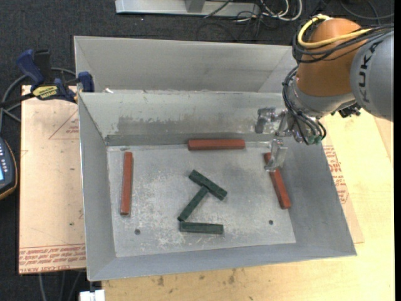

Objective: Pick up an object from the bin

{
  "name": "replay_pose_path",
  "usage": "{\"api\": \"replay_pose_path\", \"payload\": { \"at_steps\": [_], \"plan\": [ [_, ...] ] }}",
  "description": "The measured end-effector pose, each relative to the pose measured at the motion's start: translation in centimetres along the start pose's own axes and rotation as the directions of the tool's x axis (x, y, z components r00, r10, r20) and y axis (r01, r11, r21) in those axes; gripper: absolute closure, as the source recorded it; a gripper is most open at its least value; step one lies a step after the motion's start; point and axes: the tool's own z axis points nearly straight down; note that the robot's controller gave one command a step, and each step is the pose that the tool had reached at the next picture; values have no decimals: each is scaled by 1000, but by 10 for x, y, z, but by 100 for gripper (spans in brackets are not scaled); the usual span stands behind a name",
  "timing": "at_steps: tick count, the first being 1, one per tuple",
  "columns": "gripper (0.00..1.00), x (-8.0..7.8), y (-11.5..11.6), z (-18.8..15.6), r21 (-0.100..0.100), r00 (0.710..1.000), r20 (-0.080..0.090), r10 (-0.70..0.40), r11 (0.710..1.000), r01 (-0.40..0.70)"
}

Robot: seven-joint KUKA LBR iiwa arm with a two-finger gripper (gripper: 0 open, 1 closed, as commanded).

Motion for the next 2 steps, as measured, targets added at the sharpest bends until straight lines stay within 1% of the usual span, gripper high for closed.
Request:
{"api": "replay_pose_path", "payload": {
  "at_steps": [1,2],
  "plan": [
    [0,19,79,71,-5,974,-6,-226,974,226],
    [0,42,150,107,-4,939,-3,-344,939,344]
  ]
}}
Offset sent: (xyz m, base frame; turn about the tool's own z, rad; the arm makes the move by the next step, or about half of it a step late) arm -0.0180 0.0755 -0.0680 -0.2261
